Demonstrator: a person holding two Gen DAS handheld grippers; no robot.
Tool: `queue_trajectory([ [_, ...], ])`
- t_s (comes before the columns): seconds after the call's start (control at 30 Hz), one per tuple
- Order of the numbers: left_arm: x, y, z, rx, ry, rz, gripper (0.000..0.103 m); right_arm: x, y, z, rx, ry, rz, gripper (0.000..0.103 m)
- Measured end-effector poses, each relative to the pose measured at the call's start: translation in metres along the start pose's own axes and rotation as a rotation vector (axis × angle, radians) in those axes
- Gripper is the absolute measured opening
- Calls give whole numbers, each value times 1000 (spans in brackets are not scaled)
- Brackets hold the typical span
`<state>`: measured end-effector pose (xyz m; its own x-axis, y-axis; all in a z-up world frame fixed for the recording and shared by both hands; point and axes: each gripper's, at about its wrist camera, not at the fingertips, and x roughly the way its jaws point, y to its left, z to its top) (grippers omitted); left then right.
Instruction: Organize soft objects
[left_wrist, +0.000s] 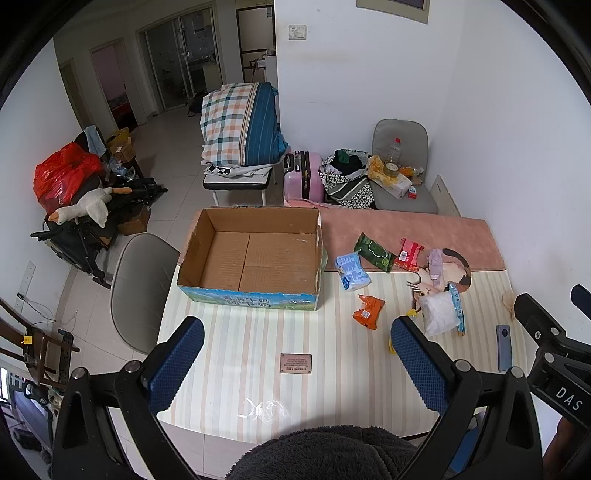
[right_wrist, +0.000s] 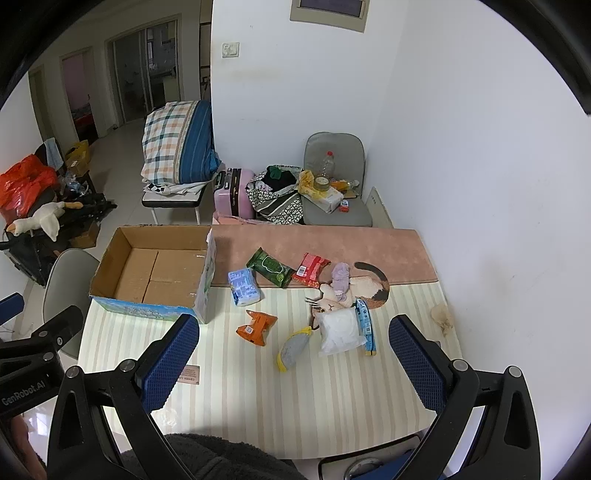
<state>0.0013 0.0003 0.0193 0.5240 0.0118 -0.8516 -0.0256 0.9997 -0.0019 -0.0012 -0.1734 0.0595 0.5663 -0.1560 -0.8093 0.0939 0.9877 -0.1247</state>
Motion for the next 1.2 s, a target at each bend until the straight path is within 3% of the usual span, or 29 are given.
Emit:
queue_trajectory([
  [0.3, 4, -5, -3, 12, 4, -9, 103, 2, 4, -6, -3, -7, 2, 103],
  [0.43, 40, -23, 10, 99, 35, 24, 103, 28, -19, -7, 72, 51, 53, 103],
  [0.6, 126, -43, 22, 143, 133, 52, 103, 112, -81, -10, 227, 247, 66, 103],
  [0.7, 183, -57, 18, 180, 230, 48, 103, 194, -119, -27, 322, 398, 80, 103],
  [0.83, 254, -86, 8, 196, 370, -19, 103, 292, -152, -59, 432, 540, 61, 103],
  [1.0, 323, -128, -3, 253, 474, -61, 103, 397, -145, -76, 234, 647, -5, 103],
  [1.2, 413, -166, -26, 272, 651, -86, 102, 464, -134, -85, 114, 734, -11, 103],
])
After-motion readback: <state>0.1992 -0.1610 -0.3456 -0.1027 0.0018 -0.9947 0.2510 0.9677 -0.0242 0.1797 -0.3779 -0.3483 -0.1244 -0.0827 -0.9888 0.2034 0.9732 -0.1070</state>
